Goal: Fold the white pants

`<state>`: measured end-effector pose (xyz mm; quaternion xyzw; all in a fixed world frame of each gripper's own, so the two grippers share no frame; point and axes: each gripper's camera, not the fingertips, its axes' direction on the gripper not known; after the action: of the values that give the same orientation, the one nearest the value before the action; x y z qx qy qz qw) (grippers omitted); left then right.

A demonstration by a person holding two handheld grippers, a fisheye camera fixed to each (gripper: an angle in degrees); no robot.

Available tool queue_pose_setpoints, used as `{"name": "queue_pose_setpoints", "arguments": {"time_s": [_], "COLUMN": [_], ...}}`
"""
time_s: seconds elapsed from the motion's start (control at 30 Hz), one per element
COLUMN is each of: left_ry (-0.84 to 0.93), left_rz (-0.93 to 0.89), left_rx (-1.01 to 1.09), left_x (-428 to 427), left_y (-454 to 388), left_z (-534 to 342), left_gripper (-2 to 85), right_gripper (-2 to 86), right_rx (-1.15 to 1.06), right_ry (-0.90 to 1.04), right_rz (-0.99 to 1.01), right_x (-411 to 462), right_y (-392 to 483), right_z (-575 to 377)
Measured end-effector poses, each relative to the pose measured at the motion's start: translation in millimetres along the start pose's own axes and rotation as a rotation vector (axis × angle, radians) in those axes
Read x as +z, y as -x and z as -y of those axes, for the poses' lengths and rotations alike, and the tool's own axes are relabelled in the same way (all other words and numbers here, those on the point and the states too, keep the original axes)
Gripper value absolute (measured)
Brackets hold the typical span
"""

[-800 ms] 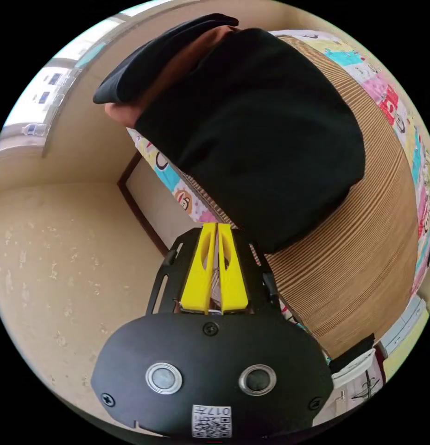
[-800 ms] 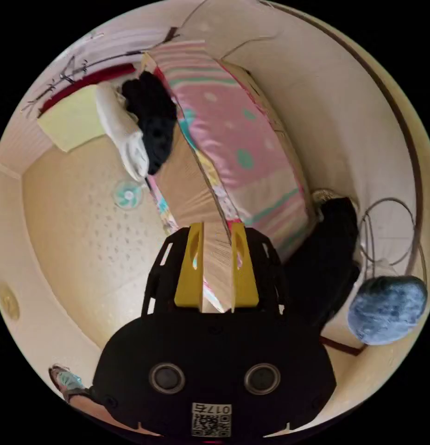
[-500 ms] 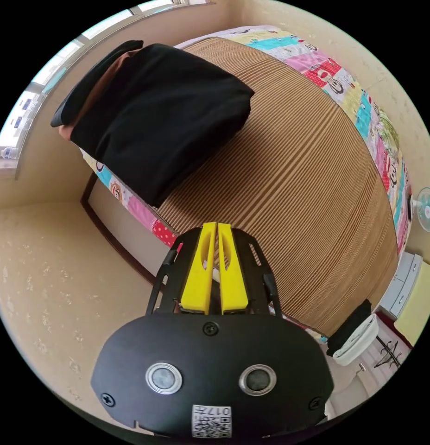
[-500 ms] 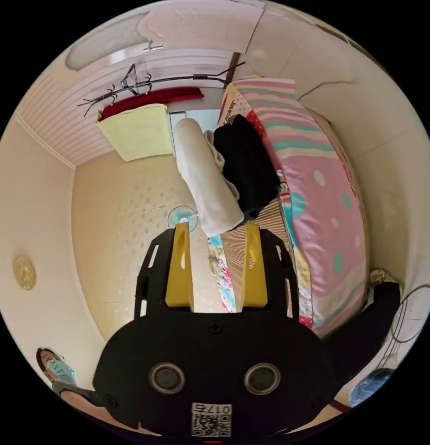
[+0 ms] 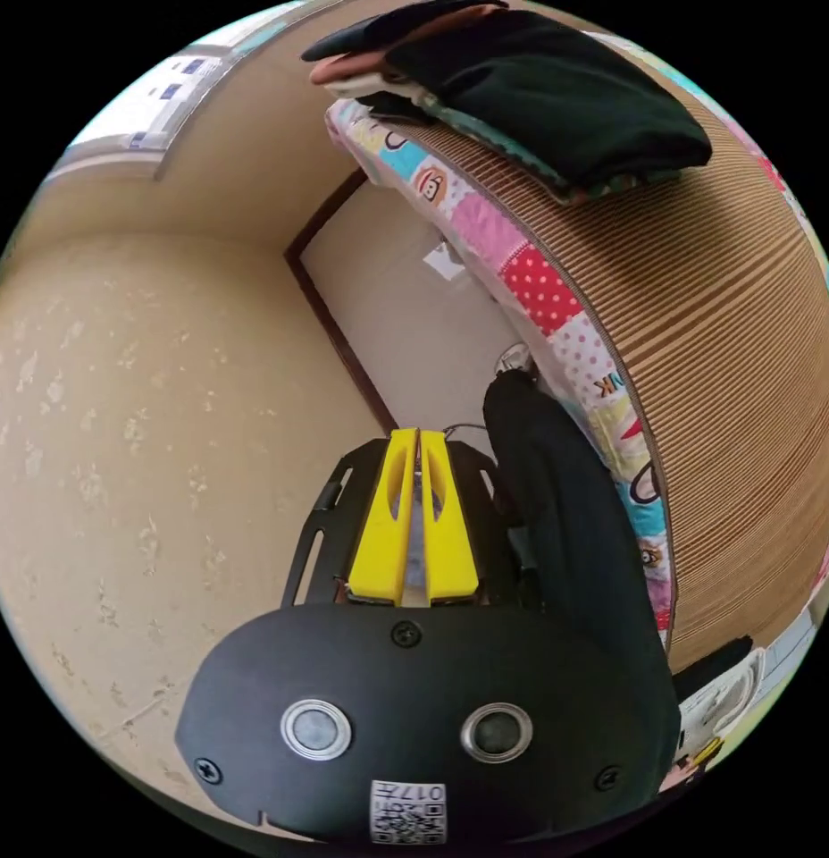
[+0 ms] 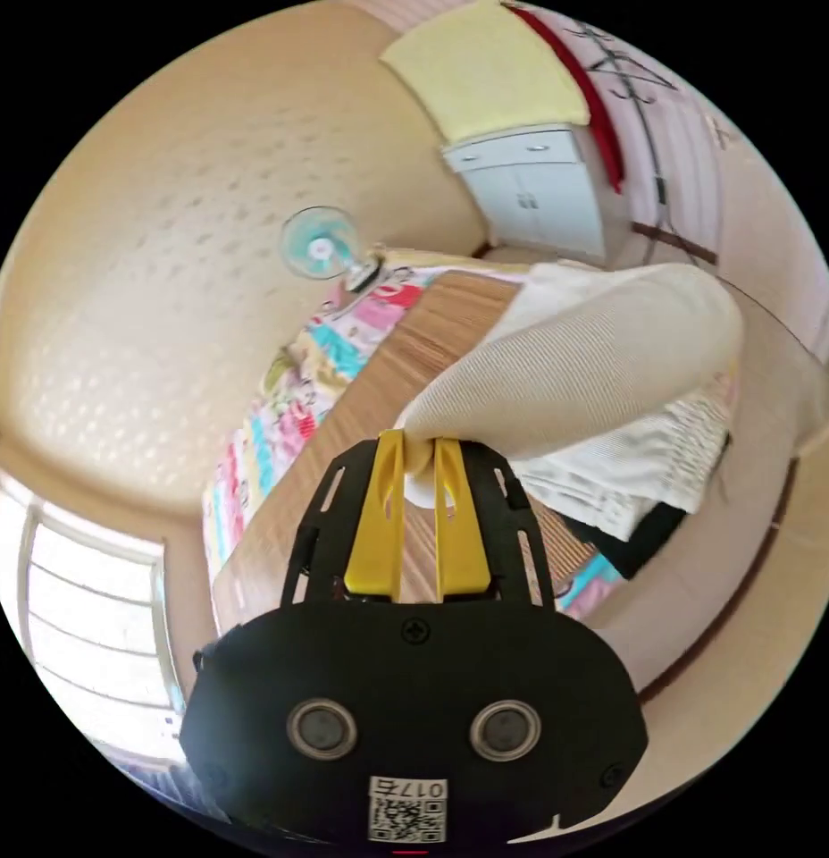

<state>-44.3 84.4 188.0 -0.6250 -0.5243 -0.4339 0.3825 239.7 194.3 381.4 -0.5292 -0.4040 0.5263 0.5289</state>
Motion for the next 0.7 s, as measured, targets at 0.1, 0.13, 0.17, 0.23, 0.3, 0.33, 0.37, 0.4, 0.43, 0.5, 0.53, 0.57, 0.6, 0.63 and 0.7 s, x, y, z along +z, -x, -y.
{"name": "queue_pose_setpoints", "arguments": {"time_s": [0.1, 0.13, 0.17, 0.23, 0.3, 0.33, 0.37, 0.4, 0.43, 0.5, 0.53, 0.57, 0.6, 0.63, 0.7], "left_ry": [0.042, 0.055, 0.064, 0.069, 0.069, 0.061, 0.049, 0.042, 0.031, 0.017, 0.005, -0.009, -0.016, -0.028, -0.033], "left_rz": [-0.09, -0.143, -0.187, -0.238, -0.279, -0.305, -0.334, -0.347, -0.375, -0.409, -0.427, -0.437, -0.437, -0.432, -0.407], "left_rx": [-0.147, -0.191, -0.224, -0.249, -0.242, -0.227, -0.206, -0.195, -0.173, -0.144, -0.128, -0.114, -0.108, -0.092, -0.069], "left_x": [17, 23, 27, 31, 32, 31, 29, 27, 24, 20, 17, 15, 15, 14, 16], "left_y": [22, 23, 20, 9, -9, -23, -37, -44, -57, -73, -81, -87, -89, -92, -96], "left_z": [-5, -7, -9, -10, -9, -7, -5, -4, -2, 2, 3, 5, 6, 8, 10], "left_gripper": [-0.5, -0.5, -0.5, -0.5, -0.5, -0.5, -0.5, -0.5, -0.5, -0.5, -0.5, -0.5, -0.5, -0.5, -0.5], "right_gripper": [1.8, 1.7, 1.5, 1.3, 1.4, 1.4, 1.7, 1.9, 2.1, 2.9, 3.2, 3.6, 4.4, 4.7, 6.4], "right_rx": [-0.271, -0.325, -0.413, -0.534, -0.605, -0.597, -0.555, -0.477, -0.429, -0.176, -0.115, 0.0, 0.096, 0.136, 0.229], "right_ry": [0.168, 0.21, 0.3, 0.419, 0.577, 0.617, 0.689, 0.73, 0.728, 0.643, 0.61, 0.527, 0.44, 0.399, 0.258], "right_rz": [0.126, 0.12, 0.111, 0.14, 0.206, 0.217, 0.229, 0.231, 0.241, 0.315, 0.329, 0.326, 0.282, 0.249, 0.108], "right_x": [48, 59, 78, 101, 122, 128, 137, 142, 142, 129, 125, 114, 101, 95, 70], "right_y": [83, 98, 123, 151, 167, 167, 160, 145, 135, 84, 69, 39, 11, -1, -39], "right_z": [-24, -33, -53, -91, -144, -155, -175, -190, -194, -196, -194, -191, -187, -184, -173]}}
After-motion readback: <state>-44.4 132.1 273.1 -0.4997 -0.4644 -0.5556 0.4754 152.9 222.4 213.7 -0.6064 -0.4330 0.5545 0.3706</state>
